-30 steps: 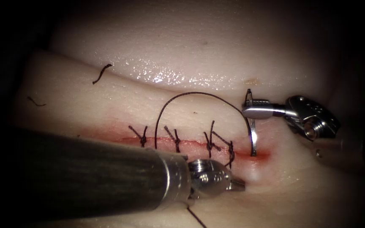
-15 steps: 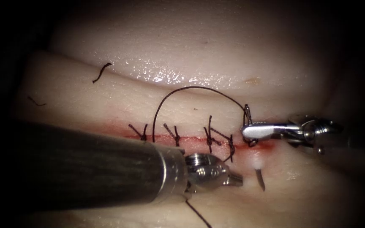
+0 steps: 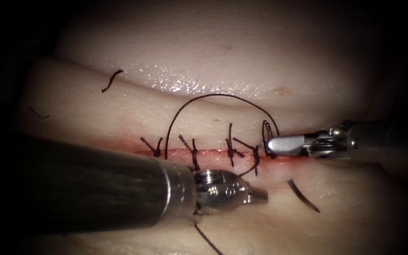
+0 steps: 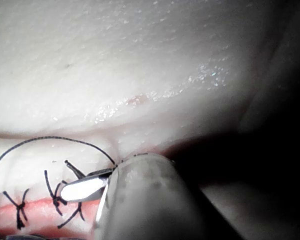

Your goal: Wound Closure

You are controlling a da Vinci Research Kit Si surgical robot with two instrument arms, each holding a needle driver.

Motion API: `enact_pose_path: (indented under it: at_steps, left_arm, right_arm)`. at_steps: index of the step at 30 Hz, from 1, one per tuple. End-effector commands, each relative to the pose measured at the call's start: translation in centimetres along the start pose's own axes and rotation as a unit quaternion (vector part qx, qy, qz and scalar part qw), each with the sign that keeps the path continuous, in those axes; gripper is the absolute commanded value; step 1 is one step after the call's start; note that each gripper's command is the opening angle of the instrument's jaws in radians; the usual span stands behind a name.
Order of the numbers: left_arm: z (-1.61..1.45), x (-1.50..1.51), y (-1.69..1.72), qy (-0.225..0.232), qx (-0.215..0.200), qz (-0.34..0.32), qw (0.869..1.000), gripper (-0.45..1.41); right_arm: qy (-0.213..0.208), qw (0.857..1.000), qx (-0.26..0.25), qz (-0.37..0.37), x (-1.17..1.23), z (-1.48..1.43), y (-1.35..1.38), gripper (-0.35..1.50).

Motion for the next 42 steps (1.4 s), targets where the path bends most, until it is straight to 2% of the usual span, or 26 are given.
enact_pose_path:
  at_steps: [1,5,10,14,19,21,23,27,31,33,34,36,37,38,42]
  left_arm:
    - [0.06,0.02,0.05,0.010,0.001,0.008,1.000,0.02]
    - [-0.01,0.14,0.13,0.036,0.012,0.043,0.998,0.12]
    - [-0.04,0.24,0.17,0.061,0.026,0.061,0.996,0.12]
    - [-0.02,0.26,0.11,0.074,0.035,0.069,0.994,0.24]
    - [-0.02,0.28,0.05,0.081,0.045,0.065,0.994,0.32]
    - [-0.02,0.31,0.03,0.083,0.048,0.062,0.993,0.35]
    - [-0.03,0.34,0.02,0.084,0.049,0.059,0.993,0.39]
    - [0.05,0.41,0.02,0.082,0.056,0.054,0.994,0.61]
    - [0.17,0.42,0.01,0.084,0.048,0.059,0.994,0.64]
    - [0.19,0.41,-0.01,0.082,0.046,0.060,0.994,0.56]
    - [0.20,0.40,-0.02,0.080,0.046,0.061,0.994,0.41]
    - [0.19,0.38,-0.06,0.081,0.043,0.065,0.994,0.07]
    - [0.18,0.36,-0.09,0.082,0.035,0.060,0.994,-0.25]
    - [0.17,0.35,-0.11,0.082,0.031,0.058,0.994,-0.45]
    - [0.16,0.33,-0.17,0.086,0.013,0.034,0.996,-0.45]
  right_arm:
    - [0.016,1.000,0.001,-0.015,0.09,0.04,0.11,1.37]
    - [0.032,0.998,-0.007,-0.045,0.29,-0.15,0.17,1.37]
    - [0.056,0.991,-0.061,-0.104,0.59,-0.44,0.24,1.43]
    - [0.071,0.986,-0.088,-0.125,0.75,-0.68,0.28,1.45]
    - [0.073,0.984,-0.093,-0.132,0.73,-0.80,0.29,1.42]
    - [0.065,0.985,-0.086,-0.134,0.68,-0.82,0.29,1.33]
    - [0.064,0.985,-0.083,-0.136,0.62,-0.81,0.30,1.33]
    - [0.067,0.984,-0.083,-0.141,0.54,-0.77,0.37,1.33]
    - [0.069,0.984,-0.082,-0.144,0.51,-0.73,0.41,1.31]
    - [0.069,0.984,-0.082,-0.145,0.49,-0.72,0.43,1.31]
    - [0.068,0.984,-0.081,-0.146,0.47,-0.71,0.43,1.30]
    - [0.067,0.984,-0.079,-0.147,0.44,-0.72,0.44,1.28]
    - [0.067,0.983,-0.079,-0.150,0.43,-0.72,0.44,1.28]
    - [0.067,0.983,-0.079,-0.151,0.41,-0.72,0.44,1.26]
    - [0.066,0.984,-0.077,-0.144,0.35,-0.74,0.45,1.21]
